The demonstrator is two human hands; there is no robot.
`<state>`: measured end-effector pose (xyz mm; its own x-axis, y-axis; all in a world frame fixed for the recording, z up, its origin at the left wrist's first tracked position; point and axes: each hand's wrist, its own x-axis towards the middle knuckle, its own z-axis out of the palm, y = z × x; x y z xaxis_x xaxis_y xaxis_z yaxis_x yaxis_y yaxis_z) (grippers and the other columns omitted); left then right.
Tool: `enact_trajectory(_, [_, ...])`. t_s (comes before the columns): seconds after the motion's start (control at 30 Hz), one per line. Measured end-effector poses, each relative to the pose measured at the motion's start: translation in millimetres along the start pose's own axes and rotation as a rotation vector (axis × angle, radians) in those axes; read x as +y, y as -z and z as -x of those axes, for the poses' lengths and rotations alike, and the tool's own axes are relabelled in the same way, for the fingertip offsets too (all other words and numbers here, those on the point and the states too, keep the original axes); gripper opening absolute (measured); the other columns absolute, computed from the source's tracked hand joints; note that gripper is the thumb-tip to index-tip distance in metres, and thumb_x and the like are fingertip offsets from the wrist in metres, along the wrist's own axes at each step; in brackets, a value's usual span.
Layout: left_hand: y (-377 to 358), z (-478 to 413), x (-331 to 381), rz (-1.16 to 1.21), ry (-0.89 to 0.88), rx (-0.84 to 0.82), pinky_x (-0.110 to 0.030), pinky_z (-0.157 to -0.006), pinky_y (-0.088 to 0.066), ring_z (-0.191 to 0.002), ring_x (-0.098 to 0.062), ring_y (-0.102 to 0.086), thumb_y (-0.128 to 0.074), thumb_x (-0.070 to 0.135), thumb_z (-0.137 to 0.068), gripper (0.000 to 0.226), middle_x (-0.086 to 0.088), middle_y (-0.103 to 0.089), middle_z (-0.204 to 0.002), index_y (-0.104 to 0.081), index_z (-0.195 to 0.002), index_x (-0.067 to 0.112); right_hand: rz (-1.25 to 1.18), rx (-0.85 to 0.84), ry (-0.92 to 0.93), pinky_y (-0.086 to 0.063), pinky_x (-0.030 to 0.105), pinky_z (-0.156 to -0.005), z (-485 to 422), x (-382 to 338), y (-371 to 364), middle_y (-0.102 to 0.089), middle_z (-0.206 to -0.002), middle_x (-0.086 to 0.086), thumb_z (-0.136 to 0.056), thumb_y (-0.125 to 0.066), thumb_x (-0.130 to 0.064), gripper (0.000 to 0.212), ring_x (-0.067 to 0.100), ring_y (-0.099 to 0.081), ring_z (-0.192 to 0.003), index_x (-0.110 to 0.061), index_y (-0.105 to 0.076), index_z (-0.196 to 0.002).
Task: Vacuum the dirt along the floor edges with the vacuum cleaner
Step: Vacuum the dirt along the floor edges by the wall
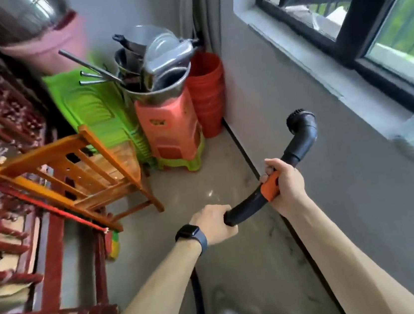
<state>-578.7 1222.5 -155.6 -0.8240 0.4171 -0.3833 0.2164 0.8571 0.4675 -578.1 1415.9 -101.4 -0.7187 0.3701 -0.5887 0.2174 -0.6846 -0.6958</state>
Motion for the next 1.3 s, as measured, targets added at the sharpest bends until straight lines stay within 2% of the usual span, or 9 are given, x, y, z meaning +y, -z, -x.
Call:
enact_trajectory(0.2, [35,-95,-30,0.064,0.023,-0.055,-0.023,-0.049,-0.037,-0.059,-0.008,-0.057,-0.054,0.041,-0.07,0.005,0.012,-0.062,-0.067,-0.054,-0.075,0.04,0.106,-0.041,0.029,-0.048,0.028,-0.054,-89,-1,-57,-0.055,-0.072,0.01,-0.09,-0.074,-0.014,0.022,0.021,-0.055,-0.058,-0.009,-0.053,-0.088])
enact_trajectory(0.43, [68,-250,-95,0.111,0.046,-0.221,-0.021,-0.049,-0.035,-0.063,-0.007,-0.057,-0.067,0.044,-0.062,0.015,0.012,-0.061,-0.068,-0.056,-0.069,0.037,-0.169,-0.041,-0.175,-0.049,0.029,-0.074,-226,22,-130,-0.061,-0.073,0.003,-0.094,-0.067,-0.009,0.018,0.019,-0.062,-0.065,-0.014,-0.049,-0.094])
enact_trajectory(0.63, [52,-373,-129,0.061,0.077,-0.232,-0.022,-0.048,-0.032,-0.065,-0.02,-0.056,-0.066,0.041,-0.065,0.018,0.009,-0.06,-0.072,-0.054,-0.074,0.031,-0.072,0.174,-0.084,-0.054,0.035,-0.073,-346,61,-162,-0.059,-0.074,0.004,-0.098,-0.072,-0.015,0.022,0.02,-0.061,-0.065,-0.012,-0.05,-0.099])
enact_trajectory(0.83, [-6,-458,-175,-0.075,-0.054,-0.034,-0.031,-0.056,-0.03,-0.072,-0.027,-0.057,-0.062,0.033,-0.082,0.027,0.007,-0.054,-0.078,-0.043,-0.101,0.036,-0.016,0.297,-0.105,-0.052,0.036,-0.068,-475,117,-149,-0.055,-0.07,0.002,-0.103,-0.066,-0.023,0.025,0.018,-0.054,-0.061,-0.013,-0.048,-0.117])
enact_trajectory(0.9, [-38,-490,-201,-0.124,-0.087,0.012,-0.031,-0.061,-0.034,-0.08,-0.027,-0.06,-0.06,0.034,-0.086,0.032,0.002,-0.06,-0.089,-0.05,-0.116,0.032,-0.028,0.293,-0.155,-0.052,0.037,-0.067,-523,144,-136,-0.055,-0.07,0.003,-0.103,-0.066,-0.024,0.028,0.018,-0.054,-0.061,-0.014,-0.046,-0.12])
enact_trajectory(1.0, [-94,-542,-250,-0.19,-0.123,0.002,-0.035,-0.072,-0.041,-0.093,-0.027,-0.059,-0.053,0.041,-0.092,0.044,0.0,-0.06,-0.107,-0.043,-0.134,0.031,-0.062,0.303,-0.219,-0.053,0.036,-0.062,-597,198,-113,-0.054,-0.067,0.003,-0.104,-0.065,-0.024,0.026,0.017,-0.054,-0.058,-0.015,-0.045,-0.118])
enact_trajectory(1.07, [-131,-572,-284,-0.196,-0.139,-0.026,-0.038,-0.075,-0.046,-0.092,-0.025,-0.059,-0.051,0.048,-0.092,0.041,0.003,-0.06,-0.105,-0.042,-0.128,0.031,-0.06,0.31,-0.25,-0.054,0.036,-0.062,-640,241,-95,-0.054,-0.068,0.002,-0.105,-0.063,-0.025,0.022,0.016,-0.054,-0.057,-0.015,-0.047,-0.116])
enact_trajectory(1.17, [-183,-607,-335,-0.198,-0.117,-0.087,-0.034,-0.062,-0.043,-0.076,-0.022,-0.058,-0.051,0.051,-0.089,0.03,0.005,-0.059,-0.092,-0.042,-0.109,0.03,-0.034,0.304,-0.316,-0.055,0.035,-0.065,-693,307,-70,-0.053,-0.071,0.001,-0.106,-0.061,-0.026,0.017,0.014,-0.056,-0.056,-0.013,-0.05,-0.105])
enact_trajectory(1.3, [-242,-640,-395,-0.195,-0.048,-0.134,-0.03,-0.057,-0.041,-0.062,-0.018,-0.047,-0.051,0.051,-0.085,0.027,0.011,-0.05,-0.08,-0.036,-0.1,0.034,0.011,0.322,-0.384,-0.056,0.035,-0.066,-750,383,-53,-0.054,-0.071,0.002,-0.105,-0.063,-0.024,0.019,0.015,-0.056,-0.057,-0.012,-0.05,-0.111])
